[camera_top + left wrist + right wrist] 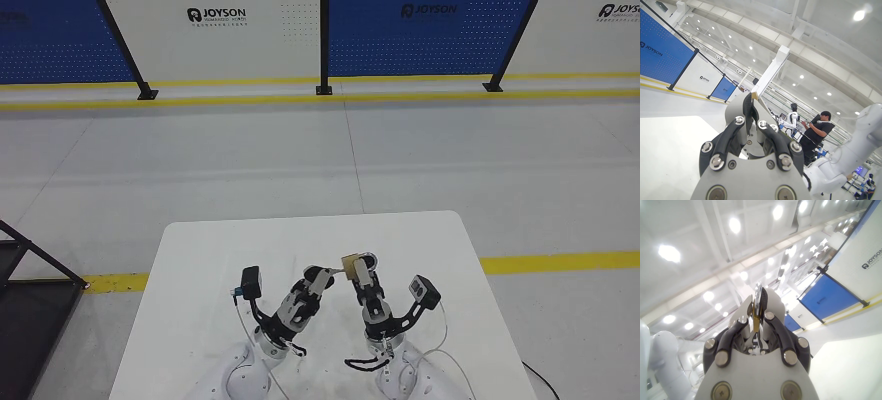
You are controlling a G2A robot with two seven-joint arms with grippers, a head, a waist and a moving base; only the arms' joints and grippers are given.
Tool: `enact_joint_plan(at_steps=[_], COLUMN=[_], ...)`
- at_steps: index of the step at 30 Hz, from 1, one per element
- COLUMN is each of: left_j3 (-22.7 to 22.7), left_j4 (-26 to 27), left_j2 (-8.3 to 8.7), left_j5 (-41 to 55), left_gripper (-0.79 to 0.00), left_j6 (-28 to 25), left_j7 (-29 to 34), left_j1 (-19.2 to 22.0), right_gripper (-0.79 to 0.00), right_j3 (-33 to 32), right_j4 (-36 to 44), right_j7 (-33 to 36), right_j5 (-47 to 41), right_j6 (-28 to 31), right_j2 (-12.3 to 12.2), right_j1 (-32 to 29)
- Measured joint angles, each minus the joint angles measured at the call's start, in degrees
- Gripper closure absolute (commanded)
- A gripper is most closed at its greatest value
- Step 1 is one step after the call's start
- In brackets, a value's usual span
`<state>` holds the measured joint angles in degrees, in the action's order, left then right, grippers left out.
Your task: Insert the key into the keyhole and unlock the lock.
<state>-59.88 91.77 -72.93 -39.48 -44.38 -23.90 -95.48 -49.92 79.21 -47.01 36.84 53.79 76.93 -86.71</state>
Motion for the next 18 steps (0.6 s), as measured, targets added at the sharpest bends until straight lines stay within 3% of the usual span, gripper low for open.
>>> enact_joint_plan(at_steps=[18], left_j3=[0.2], left_j4=[0.5], left_j2=[-0.09], left_j5=[1.0], left_gripper=[0.0], left_j6=[0.7], left_j7=[0.7], left_j1=[0.0], right_gripper=[0.0], right_j3=[-1.7], right_j4=[-0.6], right_j7=[-0.9], right_j5=[0.8], right_j6=[0.6], right_j2=[1.6], right_j1=[-0.9])
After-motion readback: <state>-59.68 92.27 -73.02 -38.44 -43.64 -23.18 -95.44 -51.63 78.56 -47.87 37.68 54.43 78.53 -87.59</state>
